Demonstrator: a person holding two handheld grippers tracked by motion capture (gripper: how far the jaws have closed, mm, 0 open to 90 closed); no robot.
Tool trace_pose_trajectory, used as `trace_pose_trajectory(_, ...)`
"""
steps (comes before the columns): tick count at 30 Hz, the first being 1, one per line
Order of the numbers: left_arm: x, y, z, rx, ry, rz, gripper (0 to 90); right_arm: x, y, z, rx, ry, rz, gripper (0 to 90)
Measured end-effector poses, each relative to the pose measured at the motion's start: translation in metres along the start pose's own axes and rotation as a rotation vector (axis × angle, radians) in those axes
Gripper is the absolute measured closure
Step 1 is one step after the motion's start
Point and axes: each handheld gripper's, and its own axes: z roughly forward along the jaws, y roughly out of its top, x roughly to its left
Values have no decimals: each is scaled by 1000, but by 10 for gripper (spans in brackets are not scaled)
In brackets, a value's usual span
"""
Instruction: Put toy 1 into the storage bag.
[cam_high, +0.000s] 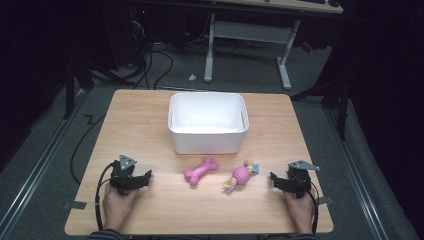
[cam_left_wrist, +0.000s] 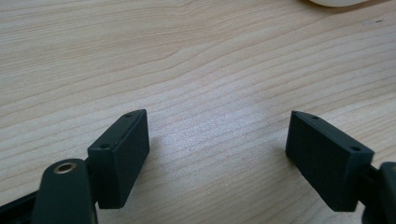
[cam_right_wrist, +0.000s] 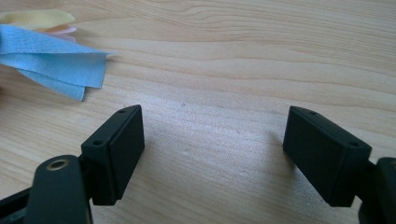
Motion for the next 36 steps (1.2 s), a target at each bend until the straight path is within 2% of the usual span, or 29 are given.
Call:
trace_pose_trajectory(29,1,0,0,-1,-12,6,224,0,-1,0,-2,2,1,212)
trace_pose_trajectory(36,3,0,-2,3,-29,-13,233,0,-1,-1,-2,2,3,213)
